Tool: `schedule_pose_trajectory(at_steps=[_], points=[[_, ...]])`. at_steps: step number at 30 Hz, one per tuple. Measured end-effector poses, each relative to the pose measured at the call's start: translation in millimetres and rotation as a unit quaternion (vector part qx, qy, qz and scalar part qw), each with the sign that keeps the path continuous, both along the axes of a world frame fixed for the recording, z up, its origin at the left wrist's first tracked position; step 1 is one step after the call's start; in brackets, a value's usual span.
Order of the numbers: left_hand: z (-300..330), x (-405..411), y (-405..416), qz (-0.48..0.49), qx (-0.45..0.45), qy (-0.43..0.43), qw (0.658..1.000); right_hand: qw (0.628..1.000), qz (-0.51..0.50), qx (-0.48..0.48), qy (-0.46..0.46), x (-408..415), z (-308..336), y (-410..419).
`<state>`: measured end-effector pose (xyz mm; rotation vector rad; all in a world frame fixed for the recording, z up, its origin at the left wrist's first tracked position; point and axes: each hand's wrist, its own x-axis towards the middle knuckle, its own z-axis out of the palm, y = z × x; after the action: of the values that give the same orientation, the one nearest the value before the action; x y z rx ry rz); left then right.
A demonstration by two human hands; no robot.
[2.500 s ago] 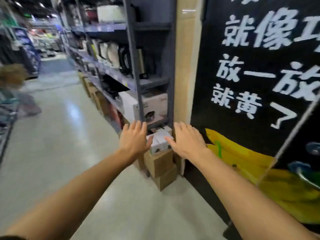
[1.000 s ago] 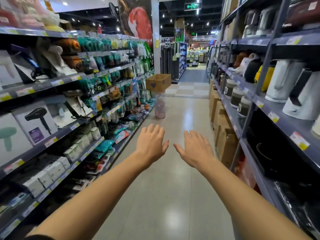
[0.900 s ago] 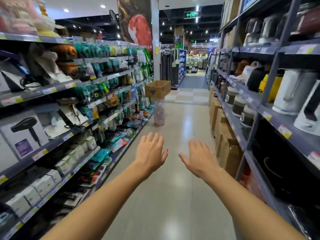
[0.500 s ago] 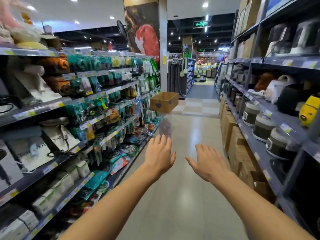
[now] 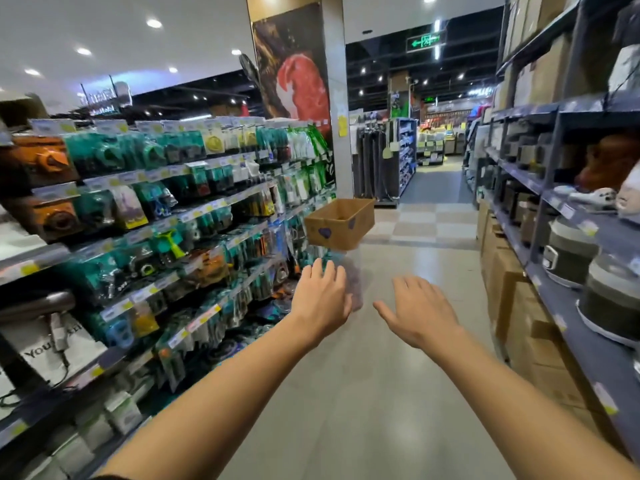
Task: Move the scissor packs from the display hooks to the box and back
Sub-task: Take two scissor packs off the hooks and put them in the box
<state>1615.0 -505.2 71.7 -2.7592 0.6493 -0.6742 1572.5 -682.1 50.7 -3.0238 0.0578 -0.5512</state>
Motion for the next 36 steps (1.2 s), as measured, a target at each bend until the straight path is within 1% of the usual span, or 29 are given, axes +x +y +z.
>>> schedule_pose_trajectory(at_steps=[4, 10, 16, 19, 21, 25, 28, 36], points=[[-0.2, 77.2, -41.1, 0.021, -0.009, 0.015, 1.000, 1.000, 0.005, 0.015, 0.015, 81.7, 4.5, -42.9], [-22.1, 196.7, -87.7, 0.049, -0.011, 0.031, 0.998, 0.999, 0.017, 0.014, 0.036, 192.9, -21.2, -98.8], [-57.6, 335.5, -154.8, 0.051, -0.019, 0.048, 0.997, 0.998, 0.009, -0.009, 0.054, 322.2, -49.8, -174.1], [-61.3, 411.6, -191.5, 0.042, -0.035, 0.059, 0.997, 0.997, 0.005, -0.019, 0.076, 399.4, -46.2, -209.1], [-57.5, 463.7, -215.3, 0.034, -0.030, 0.055, 0.997, 0.997, 0.002, -0.027, 0.079, 451.8, -38.0, -229.6], [-51.0, 553.8, -257.0, 0.023, -0.048, 0.060, 0.997, 0.997, 0.002, -0.026, 0.076, 542.0, -28.1, -262.3], [-55.3, 611.4, -282.5, 0.019, -0.042, 0.067, 0.997, 0.996, 0.003, -0.011, 0.086, 602.3, -30.2, -283.1], [-88.3, 778.0, -329.1, 0.043, -0.027, 0.070, 0.996, 0.993, 0.035, -0.002, 0.109, 782.8, -60.8, -333.6]])
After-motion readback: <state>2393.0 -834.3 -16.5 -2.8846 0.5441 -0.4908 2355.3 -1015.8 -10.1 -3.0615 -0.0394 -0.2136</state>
